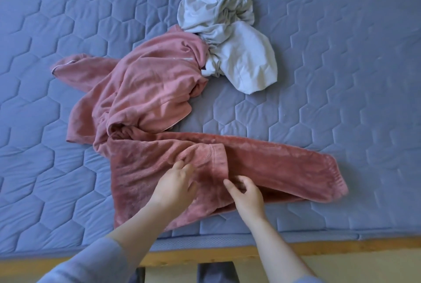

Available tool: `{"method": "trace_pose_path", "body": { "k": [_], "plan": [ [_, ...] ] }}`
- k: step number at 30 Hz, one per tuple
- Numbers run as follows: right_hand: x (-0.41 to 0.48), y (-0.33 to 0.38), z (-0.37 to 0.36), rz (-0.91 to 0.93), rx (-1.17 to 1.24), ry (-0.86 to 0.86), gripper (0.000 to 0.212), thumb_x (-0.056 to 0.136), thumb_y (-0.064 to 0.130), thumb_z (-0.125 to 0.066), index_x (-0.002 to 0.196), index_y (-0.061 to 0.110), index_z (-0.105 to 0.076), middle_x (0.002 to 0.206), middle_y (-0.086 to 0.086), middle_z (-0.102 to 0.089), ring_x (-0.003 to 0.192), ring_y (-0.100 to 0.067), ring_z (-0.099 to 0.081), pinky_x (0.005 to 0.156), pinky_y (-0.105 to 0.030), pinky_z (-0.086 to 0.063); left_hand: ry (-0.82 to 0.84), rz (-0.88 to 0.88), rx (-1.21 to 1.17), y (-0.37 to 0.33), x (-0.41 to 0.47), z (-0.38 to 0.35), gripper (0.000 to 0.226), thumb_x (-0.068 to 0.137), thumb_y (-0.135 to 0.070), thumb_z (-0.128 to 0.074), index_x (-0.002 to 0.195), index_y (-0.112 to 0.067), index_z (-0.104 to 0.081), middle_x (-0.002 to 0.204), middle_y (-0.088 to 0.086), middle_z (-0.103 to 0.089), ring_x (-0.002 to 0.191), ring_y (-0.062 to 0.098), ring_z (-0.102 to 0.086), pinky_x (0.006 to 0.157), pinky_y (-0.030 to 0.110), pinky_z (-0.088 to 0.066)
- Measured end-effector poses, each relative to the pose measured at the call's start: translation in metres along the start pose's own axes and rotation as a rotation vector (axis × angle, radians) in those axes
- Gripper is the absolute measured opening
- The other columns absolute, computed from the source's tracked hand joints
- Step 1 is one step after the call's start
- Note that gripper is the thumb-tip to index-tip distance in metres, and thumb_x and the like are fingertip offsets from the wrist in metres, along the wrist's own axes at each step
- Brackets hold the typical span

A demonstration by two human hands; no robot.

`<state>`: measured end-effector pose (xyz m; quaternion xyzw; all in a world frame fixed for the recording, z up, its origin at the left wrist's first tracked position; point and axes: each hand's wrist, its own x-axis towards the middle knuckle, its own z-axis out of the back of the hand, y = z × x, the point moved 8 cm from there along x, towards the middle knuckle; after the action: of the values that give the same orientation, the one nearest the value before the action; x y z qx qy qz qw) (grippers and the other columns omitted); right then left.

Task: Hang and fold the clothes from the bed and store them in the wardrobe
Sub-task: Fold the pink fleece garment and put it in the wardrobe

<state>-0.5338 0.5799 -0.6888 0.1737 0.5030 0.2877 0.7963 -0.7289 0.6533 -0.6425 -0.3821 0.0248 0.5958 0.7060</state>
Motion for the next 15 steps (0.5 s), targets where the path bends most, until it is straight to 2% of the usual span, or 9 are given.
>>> {"method": "trace_pose_path", "body": {
  "k": [2,4,7,9,11,13,15],
  "plan": [
    [-0.003,-0.008,0.027,-0.026,0.033,-0.086,0.025,0.091,0.037,-0.066,0.109,0.02,-0.064,0.097,0.014,-0.064,0.091,0.001,-0.06,0.072,-0.012,-0.043,0.012,-0.066,0.003,-0.02,0.004,0.002,0.022,0.087,-0.019,-0.056,0.108,-0.013,-0.061,0.105,0.001,-0.053,0.088,0.024,-0.059,0.074,0.036,-0.048],
    [-0.005,-0.022,0.056,-0.07,0.035,-0.165,0.02,0.094,0.031,-0.061,0.107,0.016,-0.066,0.098,0.009,-0.066,0.096,-0.009,-0.062,0.077,-0.022,-0.044,0.034,-0.131,0.026,-0.044,0.012,-0.001,0.022,0.087,-0.018,-0.054,0.106,-0.013,-0.063,0.1,0.003,-0.056,0.088,0.024,-0.058,0.075,0.038,-0.048],
    [-0.004,-0.045,0.097,-0.142,0.065,-0.246,0.02,0.096,0.027,-0.058,0.108,0.013,-0.067,0.102,0.003,-0.066,0.097,-0.015,-0.06,0.079,-0.026,-0.041,0.053,-0.2,0.013,-0.08,0.03,-0.009,0.023,0.088,-0.019,-0.054,0.108,-0.014,-0.064,0.102,0.0,-0.059,0.093,0.021,-0.058,0.077,0.035,-0.047],
    [-0.001,-0.059,0.126,-0.166,0.075,-0.295,0.02,0.095,0.024,-0.059,0.108,0.011,-0.067,0.102,0.0,-0.068,0.096,-0.017,-0.06,0.079,-0.026,-0.04,0.049,-0.247,0.019,-0.106,0.043,-0.018,0.024,0.087,-0.02,-0.056,0.11,-0.015,-0.063,0.103,-0.001,-0.059,0.095,0.019,-0.057,0.078,0.032,-0.046],
    [0.003,-0.074,0.154,-0.189,0.079,-0.359,0.018,0.093,0.02,-0.061,0.106,0.009,-0.068,0.101,-0.003,-0.07,0.095,-0.02,-0.061,0.077,-0.026,-0.039,0.058,-0.29,0.057,-0.132,0.057,-0.033,0.02,0.086,-0.019,-0.058,0.104,-0.011,-0.062,0.1,0.002,-0.059,0.092,0.022,-0.056,0.072,0.03,-0.042],
    [0.008,-0.088,0.181,-0.208,0.095,-0.424,0.016,0.091,0.016,-0.064,0.104,0.007,-0.067,0.099,-0.009,-0.071,0.097,-0.026,-0.064,0.08,-0.031,-0.044,0.098,-0.311,0.094,-0.156,0.073,-0.052,0.02,0.086,-0.018,-0.057,0.102,-0.008,-0.06,0.1,0.005,-0.058,0.09,0.025,-0.056,0.069,0.028,-0.037],
    [0.011,-0.099,0.203,-0.202,0.083,-0.489,0.018,0.087,0.012,-0.068,0.104,0.005,-0.066,0.098,-0.015,-0.071,0.098,-0.032,-0.065,0.086,-0.038,-0.049,0.15,-0.354,0.175,-0.181,0.09,-0.076,0.027,0.088,-0.021,-0.052,0.112,-0.011,-0.06,0.109,0.005,-0.057,0.098,0.026,-0.055,0.077,0.03,-0.041]
  ]
}}
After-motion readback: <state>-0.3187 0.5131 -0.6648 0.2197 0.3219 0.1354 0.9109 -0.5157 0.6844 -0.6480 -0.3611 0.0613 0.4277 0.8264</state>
